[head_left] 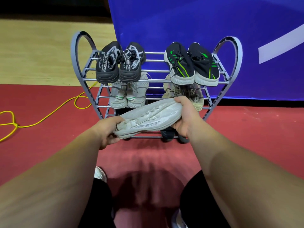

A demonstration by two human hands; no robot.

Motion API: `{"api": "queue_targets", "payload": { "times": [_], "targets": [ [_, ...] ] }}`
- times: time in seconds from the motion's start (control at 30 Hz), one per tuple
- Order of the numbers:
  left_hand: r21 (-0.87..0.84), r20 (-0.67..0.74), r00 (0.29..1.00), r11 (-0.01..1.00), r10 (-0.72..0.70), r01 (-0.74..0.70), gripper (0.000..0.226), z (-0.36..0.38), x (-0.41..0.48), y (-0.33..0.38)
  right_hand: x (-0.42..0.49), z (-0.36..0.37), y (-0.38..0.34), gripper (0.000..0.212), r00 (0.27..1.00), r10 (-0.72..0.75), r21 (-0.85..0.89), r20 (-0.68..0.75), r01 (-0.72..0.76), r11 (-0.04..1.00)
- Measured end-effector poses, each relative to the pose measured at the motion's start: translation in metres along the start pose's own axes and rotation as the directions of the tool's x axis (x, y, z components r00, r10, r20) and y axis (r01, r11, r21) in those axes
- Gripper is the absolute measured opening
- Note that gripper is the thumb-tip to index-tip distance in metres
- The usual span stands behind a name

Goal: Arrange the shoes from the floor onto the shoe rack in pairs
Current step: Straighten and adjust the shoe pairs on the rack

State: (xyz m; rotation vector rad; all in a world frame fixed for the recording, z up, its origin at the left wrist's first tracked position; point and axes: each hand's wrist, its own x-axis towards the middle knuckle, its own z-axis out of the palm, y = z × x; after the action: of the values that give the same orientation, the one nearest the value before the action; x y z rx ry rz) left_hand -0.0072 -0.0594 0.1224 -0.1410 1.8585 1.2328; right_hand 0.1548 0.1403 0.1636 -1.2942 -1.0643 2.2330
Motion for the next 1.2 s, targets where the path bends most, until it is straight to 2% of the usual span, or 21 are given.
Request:
{"api": "queue_targets", "payload": {
  "times": [0.17,0.27,0.33,0.43,0.57,0.63,0.73,0.83,0.97,1.03,1.1,1.2],
  "targets": [
    [0.159,0.193,0.975,0.984,-0.108,0.077,0.029,-0.005,-0.004,-0.004,0.011,0.003,0.01,0.053,0.993,0.043,0.066,-0.106,-0.036,0.997],
    [0.336,0.323,0.911,0.931,-0.257,0.144,0.04,-0.013,-0.006,-0.013,0.025,0.003,0.023,0.064,0.977,0.04,-0.074,-0.209,-0.056,0.996],
    [0.443,0.382,0.847,0.878,-0.37,0.184,0.035,-0.018,-0.009,-0.02,0.029,0.006,0.034,0.062,0.968,0.08,-0.187,-0.237,-0.126,0.974],
    [0.469,0.406,0.798,0.851,-0.446,0.237,0.028,-0.022,-0.008,-0.032,0.044,0.008,0.061,0.061,0.952,0.166,-0.339,-0.258,-0.25,0.907],
    [0.536,0.355,0.814,0.813,-0.46,0.226,0.026,-0.026,0.009,-0.051,0.071,0.01,0.103,0.065,0.948,0.227,-0.515,-0.223,-0.313,0.798],
    [0.545,0.338,0.814,0.803,-0.473,0.24,0.025,-0.026,0.019,-0.058,0.071,0.018,0.113,0.05,0.937,0.275,-0.554,-0.216,-0.35,0.756],
    [0.516,0.316,0.814,0.808,-0.487,0.283,0.021,-0.024,0.032,-0.067,0.071,0.022,0.129,0.028,0.911,0.359,-0.555,-0.205,-0.41,0.724],
    [0.417,0.323,0.806,0.839,-0.497,0.35,0.016,-0.014,0.051,-0.08,0.075,0.02,0.149,0.03,0.879,0.457,-0.59,-0.135,-0.442,0.676],
    [0.167,0.291,0.878,0.923,-0.381,0.346,0.019,0.014,0.086,-0.113,0.087,0.018,0.179,0.026,0.794,0.605,-0.567,-0.047,-0.52,0.639],
    [0.04,0.292,0.893,0.937,-0.343,0.347,0.023,0.03,0.101,-0.127,0.1,0.014,0.198,0.027,0.81,0.587,-0.545,-0.02,-0.501,0.672],
    [-0.059,0.303,0.891,0.927,-0.338,0.371,0.024,0.041,0.119,-0.134,0.117,0.009,0.214,0.032,0.867,0.498,-0.527,-0.01,-0.428,0.734],
    [-0.101,0.303,0.885,0.911,-0.354,0.4,0.03,0.046,0.149,-0.133,0.145,0.008,0.224,0.033,0.925,0.38,-0.46,-0.006,-0.34,0.82]
  ]
}}
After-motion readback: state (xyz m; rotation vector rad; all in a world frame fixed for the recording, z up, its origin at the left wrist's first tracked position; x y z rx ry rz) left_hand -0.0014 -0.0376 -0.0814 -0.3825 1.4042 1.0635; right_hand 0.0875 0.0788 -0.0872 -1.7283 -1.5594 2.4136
